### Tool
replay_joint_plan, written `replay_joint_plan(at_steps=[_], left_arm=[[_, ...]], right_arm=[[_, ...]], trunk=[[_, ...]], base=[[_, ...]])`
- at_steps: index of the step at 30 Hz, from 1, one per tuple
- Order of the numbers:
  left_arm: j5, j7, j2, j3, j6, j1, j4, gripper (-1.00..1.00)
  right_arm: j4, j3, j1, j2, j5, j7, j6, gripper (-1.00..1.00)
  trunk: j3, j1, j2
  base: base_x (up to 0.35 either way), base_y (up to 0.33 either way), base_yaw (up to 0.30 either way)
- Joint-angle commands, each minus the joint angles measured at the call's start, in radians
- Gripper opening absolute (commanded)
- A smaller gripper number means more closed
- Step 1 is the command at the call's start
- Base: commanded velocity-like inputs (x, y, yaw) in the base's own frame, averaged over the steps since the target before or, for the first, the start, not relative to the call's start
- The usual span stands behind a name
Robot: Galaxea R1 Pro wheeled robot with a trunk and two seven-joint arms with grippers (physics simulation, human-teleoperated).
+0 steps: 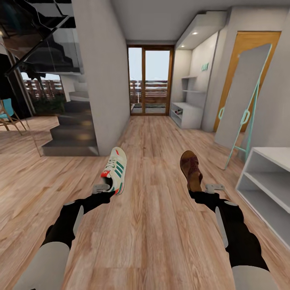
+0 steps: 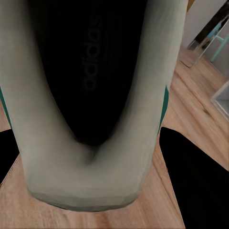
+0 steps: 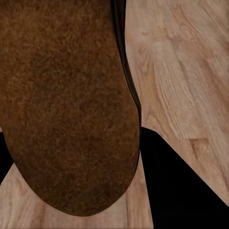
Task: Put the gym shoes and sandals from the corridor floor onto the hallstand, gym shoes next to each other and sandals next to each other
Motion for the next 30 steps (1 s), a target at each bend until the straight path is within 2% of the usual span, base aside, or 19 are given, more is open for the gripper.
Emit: replay_joint_plan(at_steps=[1,30], left_arm=[[-0.008,-0.01,-0.002,0.006,0.005,-0.001,-0.002,-1.0],[-0.008,-0.01,-0.001,0.009,0.008,-0.001,-0.006,-1.0]], right_arm=[[-0.002,-0.003,-0.001,0.001,0.007,0.008,0.005,-1.0],[-0.001,-0.003,-0.001,0.002,0.006,0.008,0.005,-1.0]], trunk=[[-0.001,0.0,0.0],[-0.001,0.0,0.0]], base=[[0.349,0.0,0.0],[0.349,0.0,0.0]])
